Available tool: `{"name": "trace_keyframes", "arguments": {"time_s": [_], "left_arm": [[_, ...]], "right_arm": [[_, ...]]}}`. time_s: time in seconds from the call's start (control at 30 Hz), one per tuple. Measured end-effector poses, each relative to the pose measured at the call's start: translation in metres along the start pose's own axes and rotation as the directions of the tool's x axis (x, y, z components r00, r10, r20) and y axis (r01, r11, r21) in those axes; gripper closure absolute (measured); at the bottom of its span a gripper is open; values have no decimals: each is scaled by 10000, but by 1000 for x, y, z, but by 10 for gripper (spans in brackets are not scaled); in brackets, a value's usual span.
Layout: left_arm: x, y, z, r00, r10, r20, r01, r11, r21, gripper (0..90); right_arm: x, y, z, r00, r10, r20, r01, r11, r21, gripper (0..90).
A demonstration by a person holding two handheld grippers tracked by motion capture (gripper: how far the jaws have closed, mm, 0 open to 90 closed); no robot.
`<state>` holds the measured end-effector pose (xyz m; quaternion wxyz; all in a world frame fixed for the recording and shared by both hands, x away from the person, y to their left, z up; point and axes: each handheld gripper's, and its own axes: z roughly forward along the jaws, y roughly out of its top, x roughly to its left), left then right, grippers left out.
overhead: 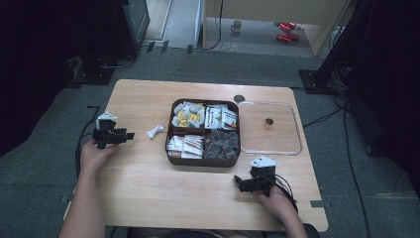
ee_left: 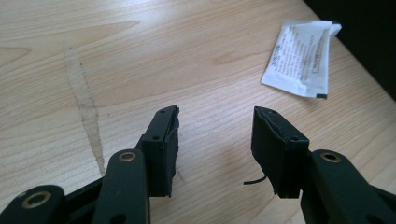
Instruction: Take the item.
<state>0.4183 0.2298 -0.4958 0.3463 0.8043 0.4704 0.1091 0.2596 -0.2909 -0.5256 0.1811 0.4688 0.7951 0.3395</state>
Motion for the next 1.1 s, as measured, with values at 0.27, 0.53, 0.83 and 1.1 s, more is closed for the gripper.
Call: {"name": "trace_keyframes", "arguments": {"time_s": [0.27,0.53,0.83,1.1], "left_arm": [[7,-9,-1,9997,-111,-239,107,9998,-188,495],[3,-17,2,9970,442,-632,-483,9967,-653,439],[3,-20,3,9959,444,-785,-517,9943,-936,387],[-3,-24,6,9906,679,-1186,-818,9899,-1162,353]], "right_arm": [[0,0,0,10000,-9,-8,9,10000,3,0],[0,1,1,10000,-13,-5,13,10000,-8,0],[-2,0,0,9997,-145,-171,145,9999,-9,0],[-2,0,0,9998,-153,-162,153,9999,-6,0]]}}
